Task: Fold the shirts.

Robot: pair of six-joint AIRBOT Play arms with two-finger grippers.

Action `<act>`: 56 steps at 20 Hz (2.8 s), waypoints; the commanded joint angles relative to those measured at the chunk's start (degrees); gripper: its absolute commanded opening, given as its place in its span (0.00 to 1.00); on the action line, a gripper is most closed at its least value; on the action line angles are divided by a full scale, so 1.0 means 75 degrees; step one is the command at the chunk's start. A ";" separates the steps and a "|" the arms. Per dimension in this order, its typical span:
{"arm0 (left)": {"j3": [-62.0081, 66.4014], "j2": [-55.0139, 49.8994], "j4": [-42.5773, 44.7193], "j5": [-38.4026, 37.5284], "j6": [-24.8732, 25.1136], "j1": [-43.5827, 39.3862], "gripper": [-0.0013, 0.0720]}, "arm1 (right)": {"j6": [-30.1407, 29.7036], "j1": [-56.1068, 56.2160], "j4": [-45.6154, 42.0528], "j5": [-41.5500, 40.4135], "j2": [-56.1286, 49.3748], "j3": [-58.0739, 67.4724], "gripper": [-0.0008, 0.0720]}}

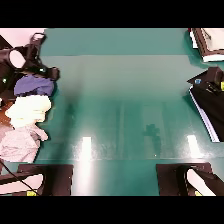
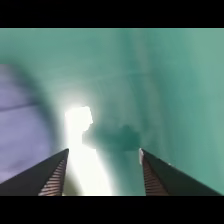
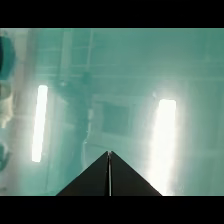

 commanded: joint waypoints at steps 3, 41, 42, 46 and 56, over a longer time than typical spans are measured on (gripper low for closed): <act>0.0044 -0.0772 0.0930 0.0184 -0.0431 0.1346 0.77 | 0.0006 0.0006 -0.0003 -0.0099 -0.0003 -0.0006 0.03; 0.2573 -0.1148 -0.4028 -0.2804 0.1390 -0.2445 0.88 | 0.0041 0.0006 0.0012 -0.0108 -0.0003 0.2104 0.03; 0.2567 -0.1215 -0.3984 -0.3159 0.1309 -0.2206 0.86 | 0.0041 0.0006 0.0012 -0.0017 -0.0003 0.2104 0.03; 0.2363 -0.1125 -0.4010 -0.4412 0.1215 -0.1160 0.86 | 0.0038 0.0006 0.0003 -0.0003 -0.0003 0.2104 0.03; -0.4019 0.1740 -0.4220 -0.2331 0.1495 -0.0886 0.86 | -0.0178 0.0006 -0.0003 -0.0055 -0.0003 0.2104 0.03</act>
